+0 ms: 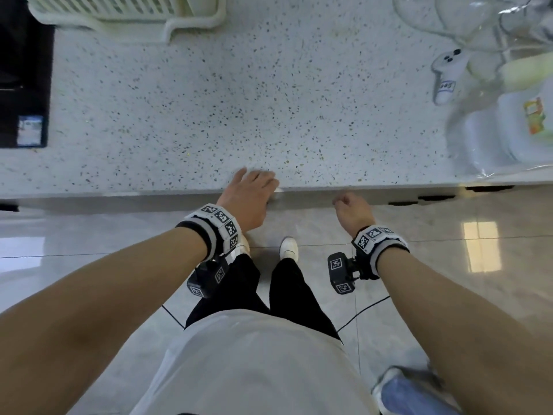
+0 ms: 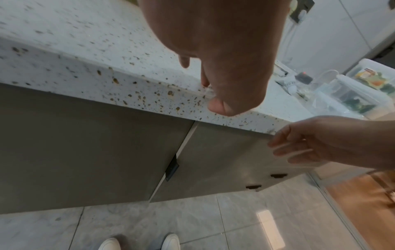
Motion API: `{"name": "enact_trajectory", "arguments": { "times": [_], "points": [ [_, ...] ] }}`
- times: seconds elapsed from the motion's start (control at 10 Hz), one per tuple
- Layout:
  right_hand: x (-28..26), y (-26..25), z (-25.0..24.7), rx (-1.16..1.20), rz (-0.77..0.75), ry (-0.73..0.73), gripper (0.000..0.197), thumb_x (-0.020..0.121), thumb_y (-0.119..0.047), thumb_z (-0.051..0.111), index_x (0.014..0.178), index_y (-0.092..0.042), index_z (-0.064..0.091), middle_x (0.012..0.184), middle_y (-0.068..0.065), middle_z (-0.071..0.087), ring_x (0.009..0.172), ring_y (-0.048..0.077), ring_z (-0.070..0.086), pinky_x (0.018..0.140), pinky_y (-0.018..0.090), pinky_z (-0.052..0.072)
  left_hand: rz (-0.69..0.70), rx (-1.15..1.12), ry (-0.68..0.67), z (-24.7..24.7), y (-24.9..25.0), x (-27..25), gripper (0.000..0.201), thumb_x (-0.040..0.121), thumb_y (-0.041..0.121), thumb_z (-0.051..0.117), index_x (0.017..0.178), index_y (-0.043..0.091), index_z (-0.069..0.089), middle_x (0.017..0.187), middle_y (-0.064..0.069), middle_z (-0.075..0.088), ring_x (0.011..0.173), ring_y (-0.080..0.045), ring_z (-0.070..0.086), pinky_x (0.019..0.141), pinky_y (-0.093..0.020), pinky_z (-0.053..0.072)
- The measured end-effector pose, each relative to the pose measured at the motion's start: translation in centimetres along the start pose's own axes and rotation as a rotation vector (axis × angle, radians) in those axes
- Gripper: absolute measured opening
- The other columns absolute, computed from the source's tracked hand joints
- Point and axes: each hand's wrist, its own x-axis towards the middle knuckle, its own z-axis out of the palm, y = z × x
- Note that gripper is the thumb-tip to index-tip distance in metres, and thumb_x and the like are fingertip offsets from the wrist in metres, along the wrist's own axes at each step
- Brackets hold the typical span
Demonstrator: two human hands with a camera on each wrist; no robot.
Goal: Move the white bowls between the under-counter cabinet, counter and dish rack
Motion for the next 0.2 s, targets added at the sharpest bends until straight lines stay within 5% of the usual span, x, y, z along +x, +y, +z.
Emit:
{"name": "enact_trajectory", "arguments": {
  "times": [0.1, 0.2],
  "points": [
    [-0.4, -0.3, -0.7, -0.031, -0.126, -0.092, 0.022, 0.093, -0.02, 0.046, 0.098, -0.017, 0.067, 0.098, 0.002, 0.069, 0.093, 0.023, 0.066, 0.084, 0.035, 0.052, -0.053, -0.099, -0.004, -0.8, 0.5, -0.3, 0.061, 0.09, 0.026, 0.051, 0.148, 0.017, 0.033, 0.16, -0.002, 0.026, 0.148, -0.022, 0.025, 0.123, -0.046, 0.014],
    [-1.0, -1.2, -2.2, -0.021, -0.308, -0.141, 0.021, 0.096, -0.018, 0.046, 0.095, -0.02, 0.067, 0.095, -0.004, 0.065, 0.088, 0.017, 0.061, 0.074, 0.027, 0.043, -0.113, -0.214, 0.039, -2.3, 0.7, -0.5, 0.059, 0.09, 0.023, 0.049, 0.147, 0.017, 0.035, 0.16, -0.002, 0.028, 0.146, -0.021, 0.028, 0.122, -0.041, 0.017]
  ]
}}
